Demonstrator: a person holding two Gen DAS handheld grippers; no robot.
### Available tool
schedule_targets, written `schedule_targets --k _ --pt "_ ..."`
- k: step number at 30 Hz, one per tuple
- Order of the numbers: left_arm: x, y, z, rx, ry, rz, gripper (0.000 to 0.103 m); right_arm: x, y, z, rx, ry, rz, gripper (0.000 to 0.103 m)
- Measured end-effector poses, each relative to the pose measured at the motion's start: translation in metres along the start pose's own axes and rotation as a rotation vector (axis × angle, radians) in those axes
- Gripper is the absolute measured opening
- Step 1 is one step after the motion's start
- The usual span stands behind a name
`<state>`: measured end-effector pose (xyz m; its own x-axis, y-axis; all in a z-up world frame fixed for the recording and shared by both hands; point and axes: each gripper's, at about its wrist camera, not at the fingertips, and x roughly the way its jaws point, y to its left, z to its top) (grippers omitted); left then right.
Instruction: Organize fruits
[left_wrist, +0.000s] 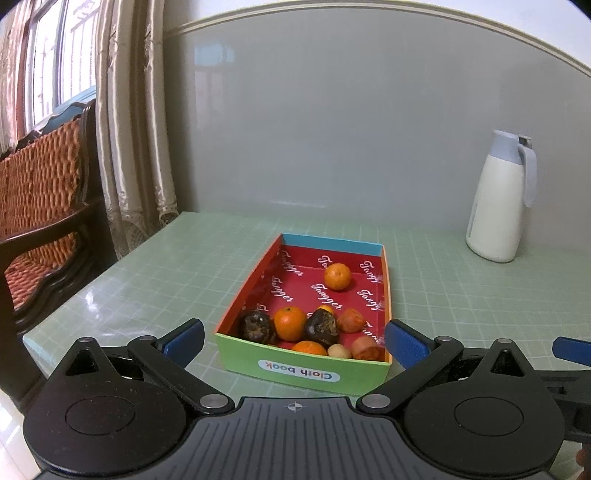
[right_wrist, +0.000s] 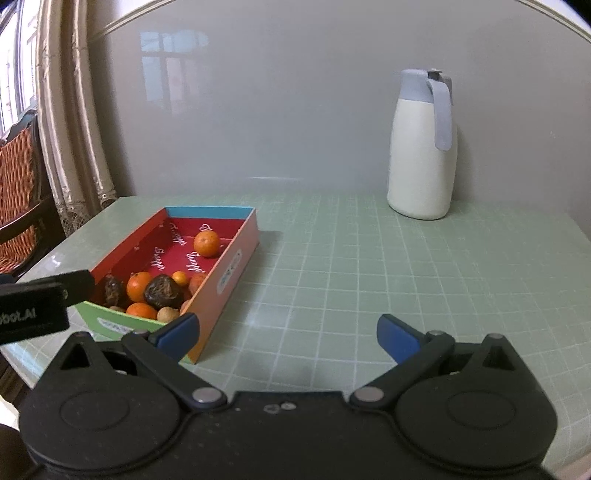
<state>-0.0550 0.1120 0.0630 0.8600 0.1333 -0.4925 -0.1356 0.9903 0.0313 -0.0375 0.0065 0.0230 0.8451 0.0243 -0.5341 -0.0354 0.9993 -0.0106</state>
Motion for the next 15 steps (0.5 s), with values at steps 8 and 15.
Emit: schedule_targets --k 8,15 --pt "-0.0030 0.0044 -0.0013 -0.005 0.004 0.015 0.103 -0.0023 0.0038 -0.0013 -0.002 -0.002 0.017 0.103" --pt "-0.0025 0.0039 -0.0018 0.002 0.007 0.020 0.103 -0.0014 0.0062 -0.0016 -0.002 -0.001 0.024 0.103"
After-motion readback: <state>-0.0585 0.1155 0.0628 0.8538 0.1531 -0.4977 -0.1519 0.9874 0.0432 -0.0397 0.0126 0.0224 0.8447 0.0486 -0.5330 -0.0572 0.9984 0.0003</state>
